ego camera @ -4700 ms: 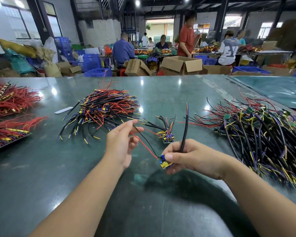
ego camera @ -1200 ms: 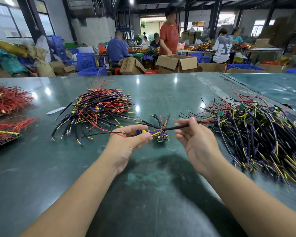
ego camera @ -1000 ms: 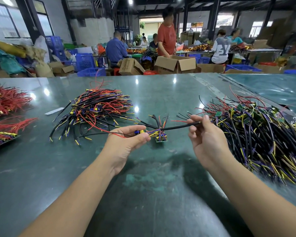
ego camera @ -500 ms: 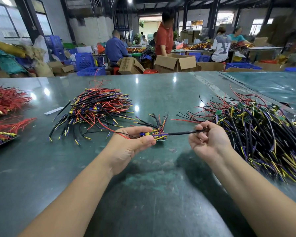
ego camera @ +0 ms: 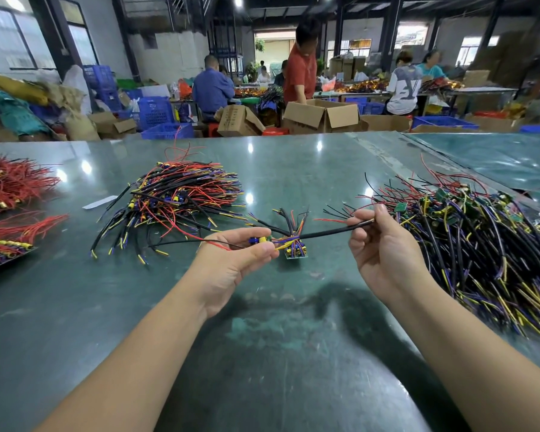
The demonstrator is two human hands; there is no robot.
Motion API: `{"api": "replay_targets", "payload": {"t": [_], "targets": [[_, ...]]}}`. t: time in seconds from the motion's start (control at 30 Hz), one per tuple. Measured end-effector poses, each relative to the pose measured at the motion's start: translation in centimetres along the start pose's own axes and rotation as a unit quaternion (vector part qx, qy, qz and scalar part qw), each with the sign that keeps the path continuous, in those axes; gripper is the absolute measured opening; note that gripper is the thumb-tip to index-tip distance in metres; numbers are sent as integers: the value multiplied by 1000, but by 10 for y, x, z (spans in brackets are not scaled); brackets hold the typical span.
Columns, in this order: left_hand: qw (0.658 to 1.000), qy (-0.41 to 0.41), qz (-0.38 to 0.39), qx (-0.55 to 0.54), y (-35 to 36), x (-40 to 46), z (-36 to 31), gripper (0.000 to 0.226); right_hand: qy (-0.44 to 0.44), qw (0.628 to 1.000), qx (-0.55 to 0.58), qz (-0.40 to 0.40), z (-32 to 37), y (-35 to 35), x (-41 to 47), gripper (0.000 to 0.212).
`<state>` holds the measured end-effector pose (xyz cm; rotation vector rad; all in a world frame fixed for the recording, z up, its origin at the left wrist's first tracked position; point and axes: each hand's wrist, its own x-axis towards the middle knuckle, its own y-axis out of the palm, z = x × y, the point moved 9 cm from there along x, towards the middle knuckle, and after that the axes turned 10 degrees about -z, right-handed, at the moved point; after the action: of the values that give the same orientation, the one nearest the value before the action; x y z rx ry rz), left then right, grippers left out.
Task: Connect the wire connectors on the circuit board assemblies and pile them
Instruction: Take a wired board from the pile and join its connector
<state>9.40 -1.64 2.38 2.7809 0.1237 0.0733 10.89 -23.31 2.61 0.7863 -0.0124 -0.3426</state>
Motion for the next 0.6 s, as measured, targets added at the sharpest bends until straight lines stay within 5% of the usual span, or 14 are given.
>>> {"api": "replay_targets", "payload": {"t": [0.13,0.23,0.3,0.4,0.47,0.6], "targets": [[1000,-13,-12,-6,-4,3,4,25,41,999,-24,23,-9,5,-9,44],[999,-10,-45,-23,-15,8,3,20,22,968,-236,82,-25,15,-29,56],[999,-4,-39,-12,-15,9,3,21,-212,886,-386,144,-8,34,-53,52],[1000,-5,15,27,-5,4,5,27,-488,672,-496,251,-10,63,-101,25],[999,-8,41,35,1,1,8,29,-523,584,-561,266,-20,68,-105,18],[999,-13,28,31,-2,2,5,40,-538,525,-604,266,-22,70,-100,22]]}}
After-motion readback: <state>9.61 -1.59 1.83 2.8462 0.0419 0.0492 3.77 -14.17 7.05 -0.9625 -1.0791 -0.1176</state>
